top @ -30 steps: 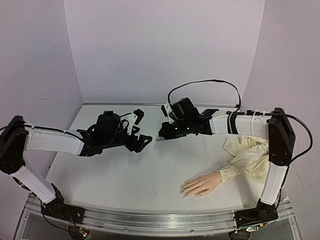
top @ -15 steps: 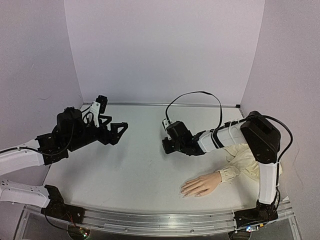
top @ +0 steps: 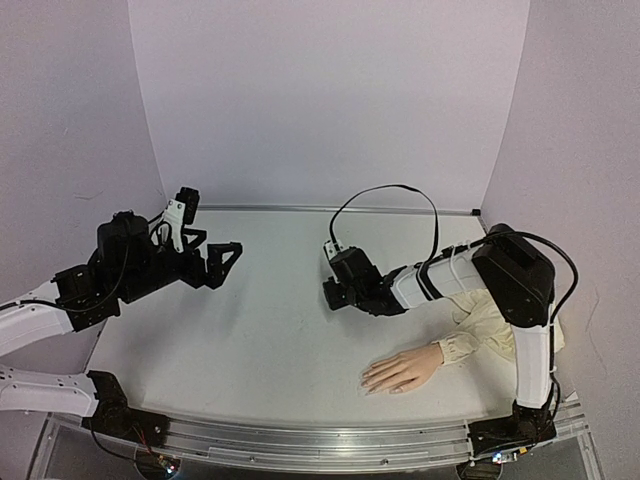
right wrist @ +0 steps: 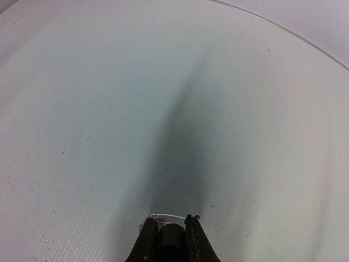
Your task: Paint the nails
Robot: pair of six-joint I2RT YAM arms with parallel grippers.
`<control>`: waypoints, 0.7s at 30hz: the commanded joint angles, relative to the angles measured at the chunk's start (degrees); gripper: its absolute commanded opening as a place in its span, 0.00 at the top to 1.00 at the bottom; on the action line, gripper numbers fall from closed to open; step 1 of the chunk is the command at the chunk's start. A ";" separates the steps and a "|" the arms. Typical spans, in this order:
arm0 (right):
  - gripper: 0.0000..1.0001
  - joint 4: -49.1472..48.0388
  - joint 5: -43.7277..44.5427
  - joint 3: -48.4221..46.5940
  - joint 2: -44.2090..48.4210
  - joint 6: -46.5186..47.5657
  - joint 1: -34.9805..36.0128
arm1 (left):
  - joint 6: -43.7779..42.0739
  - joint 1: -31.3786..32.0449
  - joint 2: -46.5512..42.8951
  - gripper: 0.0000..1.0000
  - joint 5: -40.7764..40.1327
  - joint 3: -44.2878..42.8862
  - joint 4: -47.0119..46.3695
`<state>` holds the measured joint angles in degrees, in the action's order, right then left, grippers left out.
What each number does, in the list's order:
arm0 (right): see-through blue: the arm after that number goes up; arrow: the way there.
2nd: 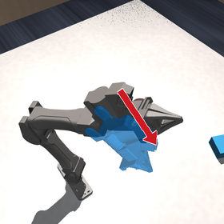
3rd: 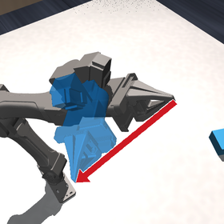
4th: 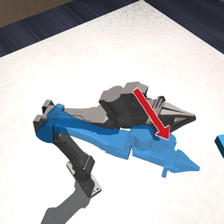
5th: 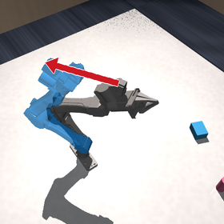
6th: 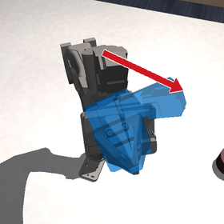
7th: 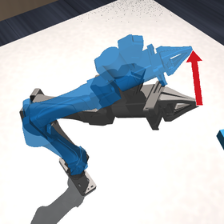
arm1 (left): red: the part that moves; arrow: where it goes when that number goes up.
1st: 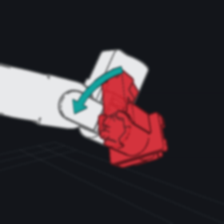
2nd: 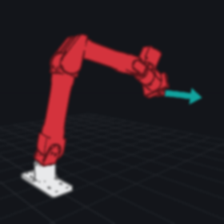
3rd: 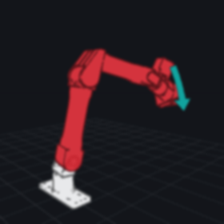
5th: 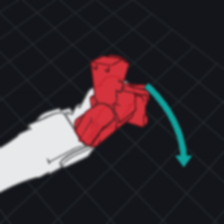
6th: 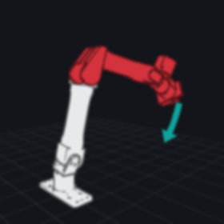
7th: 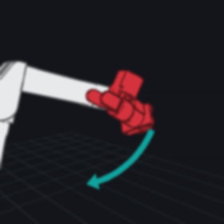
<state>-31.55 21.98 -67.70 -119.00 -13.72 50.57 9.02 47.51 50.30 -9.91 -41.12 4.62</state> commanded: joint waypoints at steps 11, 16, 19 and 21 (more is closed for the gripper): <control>0.76 3.10 0.87 -3.43 -2.14 -1.14 0.15 | -1.19 -0.26 -2.96 0.01 -2.22 -4.23 2.47; 0.73 4.37 0.79 -4.71 -2.10 -1.05 0.15 | -1.11 -0.33 -3.00 0.01 -1.87 -4.06 2.75; 0.69 5.54 0.80 -5.45 -1.11 -1.41 0.15 | -1.18 -0.31 -3.41 0.01 -2.12 -4.01 2.99; 0.62 8.09 0.79 -6.64 0.10 -1.93 0.15 | -1.28 -0.32 -3.55 0.01 -2.43 -4.19 3.23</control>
<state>-28.53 22.09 -71.18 -120.55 -14.90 50.54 8.80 47.51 48.18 -11.16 -42.33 7.70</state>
